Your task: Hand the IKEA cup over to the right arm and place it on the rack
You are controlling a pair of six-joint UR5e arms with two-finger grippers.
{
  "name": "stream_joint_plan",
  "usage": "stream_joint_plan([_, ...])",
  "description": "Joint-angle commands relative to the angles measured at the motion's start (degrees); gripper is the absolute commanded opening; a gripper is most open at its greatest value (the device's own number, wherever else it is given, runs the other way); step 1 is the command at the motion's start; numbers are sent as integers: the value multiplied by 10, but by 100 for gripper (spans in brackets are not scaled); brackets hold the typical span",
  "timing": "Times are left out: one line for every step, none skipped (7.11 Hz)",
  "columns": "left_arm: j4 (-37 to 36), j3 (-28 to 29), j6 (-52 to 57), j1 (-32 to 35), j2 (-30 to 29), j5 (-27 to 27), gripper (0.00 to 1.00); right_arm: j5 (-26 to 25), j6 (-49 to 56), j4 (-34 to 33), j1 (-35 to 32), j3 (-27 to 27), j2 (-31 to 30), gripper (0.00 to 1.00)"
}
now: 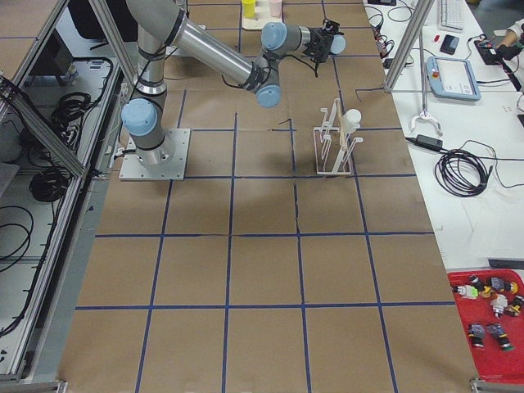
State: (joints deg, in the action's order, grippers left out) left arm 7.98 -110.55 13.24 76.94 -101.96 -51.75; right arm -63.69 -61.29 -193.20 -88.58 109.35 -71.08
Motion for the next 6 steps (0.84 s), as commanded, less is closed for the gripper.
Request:
stream_joint_plan([246,93,-32,83,20,-238,99,-11,258,10,54,0,-9,34])
stream_joint_plan([364,123,-71,103,27,-287,99,-12,384,12,77,0,-11,33])
stream_joint_plan([478,146,-92,107,39,-320,99,-12,484,14,108,0,-11,31])
stream_joint_plan([616,169,-107,107,66,-346,99,-10,570,14,131,-8,-8,30])
stream_joint_plan([720,190,-112,108,89,-349,99,-12,645,18,153,-25,6,30])
stream_joint_plan([791,207,-116,108,111,-385,99,-10,710,39,175,-42,29,31])
